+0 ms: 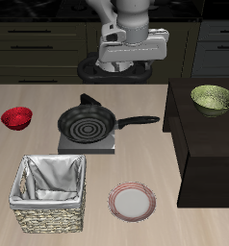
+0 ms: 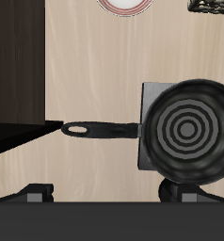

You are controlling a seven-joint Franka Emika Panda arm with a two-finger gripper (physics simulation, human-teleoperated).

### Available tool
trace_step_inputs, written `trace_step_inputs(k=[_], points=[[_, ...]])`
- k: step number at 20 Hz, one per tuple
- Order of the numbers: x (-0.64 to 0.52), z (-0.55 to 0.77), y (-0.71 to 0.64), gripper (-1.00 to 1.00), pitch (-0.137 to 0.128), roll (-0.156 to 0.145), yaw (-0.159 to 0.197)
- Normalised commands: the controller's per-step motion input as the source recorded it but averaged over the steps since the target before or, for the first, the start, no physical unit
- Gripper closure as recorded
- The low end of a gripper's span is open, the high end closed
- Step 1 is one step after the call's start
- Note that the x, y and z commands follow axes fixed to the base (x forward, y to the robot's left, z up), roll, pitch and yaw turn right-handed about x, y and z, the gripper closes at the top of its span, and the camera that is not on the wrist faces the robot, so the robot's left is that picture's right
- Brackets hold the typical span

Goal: Place the green bowl in the basket

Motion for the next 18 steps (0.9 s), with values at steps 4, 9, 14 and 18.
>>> trace_step_inputs(k=[4, 9, 14, 18], points=[[0.21, 0.06, 0.09, -1.0, 0.007, -0.009, -0.002], [0.14, 0.2, 0.29, -1.0, -0.038, 0.024, -0.005], [0.21, 0.13, 0.2, -1.0, 0.002, -0.002, -0.01], [0.19, 0.11, 0.16, -1.0, -0.012, -0.005, -0.005]])
